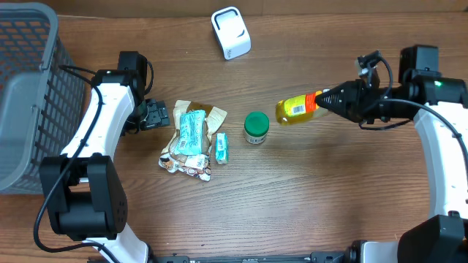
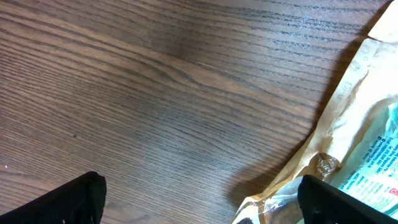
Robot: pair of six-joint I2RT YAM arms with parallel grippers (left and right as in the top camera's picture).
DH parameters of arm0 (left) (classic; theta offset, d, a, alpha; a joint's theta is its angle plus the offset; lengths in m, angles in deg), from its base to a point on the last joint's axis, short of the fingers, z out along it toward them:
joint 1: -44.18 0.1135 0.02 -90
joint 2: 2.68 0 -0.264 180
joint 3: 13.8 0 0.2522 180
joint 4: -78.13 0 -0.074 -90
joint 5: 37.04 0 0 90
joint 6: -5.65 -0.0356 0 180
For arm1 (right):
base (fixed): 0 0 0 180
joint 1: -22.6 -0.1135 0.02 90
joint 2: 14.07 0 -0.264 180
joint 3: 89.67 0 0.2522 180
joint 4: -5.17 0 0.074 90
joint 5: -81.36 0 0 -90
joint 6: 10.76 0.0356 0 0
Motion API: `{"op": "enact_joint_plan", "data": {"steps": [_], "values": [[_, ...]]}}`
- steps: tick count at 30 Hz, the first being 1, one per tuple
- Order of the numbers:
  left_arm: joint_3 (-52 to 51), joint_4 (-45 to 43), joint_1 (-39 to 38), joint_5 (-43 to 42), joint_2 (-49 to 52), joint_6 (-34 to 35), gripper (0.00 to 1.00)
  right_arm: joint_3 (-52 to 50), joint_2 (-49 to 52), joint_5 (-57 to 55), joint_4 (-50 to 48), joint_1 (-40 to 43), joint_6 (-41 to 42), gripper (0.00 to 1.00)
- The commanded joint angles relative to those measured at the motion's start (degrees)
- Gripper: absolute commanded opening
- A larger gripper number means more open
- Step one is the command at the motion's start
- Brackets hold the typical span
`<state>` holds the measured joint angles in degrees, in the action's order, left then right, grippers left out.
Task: Scan the item barcode
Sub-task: 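Lift the bottle and turn it sideways toward the table centre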
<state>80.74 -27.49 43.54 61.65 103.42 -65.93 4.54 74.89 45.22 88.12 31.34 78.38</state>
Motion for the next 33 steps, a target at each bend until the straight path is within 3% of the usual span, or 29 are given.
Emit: {"op": "enact_joint_plan", "data": {"steps": [1,13,27,33], "values": [[0.9,0.0,0.3,0.4,-0.5,-0.4,0.99,0.3,-1.4,15.8,3.6,0.9,-8.8,0.04],[0.9,0.0,0.3,0.4,-0.5,-0.4,1.0,0.3,-1.4,20.8,27.6,0.7,-35.0,0.04],[0.9,0.0,0.3,0.4,-0.5,-0.4,1.0,0.2,-1.4,19.9,27.9,0.2,-35.2,0.04],[0.9,0.0,0.3,0.4,-0.5,-0.4,1.0,0.2,-1.4,19.9,27.9,-4.2,-35.2,0.04]]}}
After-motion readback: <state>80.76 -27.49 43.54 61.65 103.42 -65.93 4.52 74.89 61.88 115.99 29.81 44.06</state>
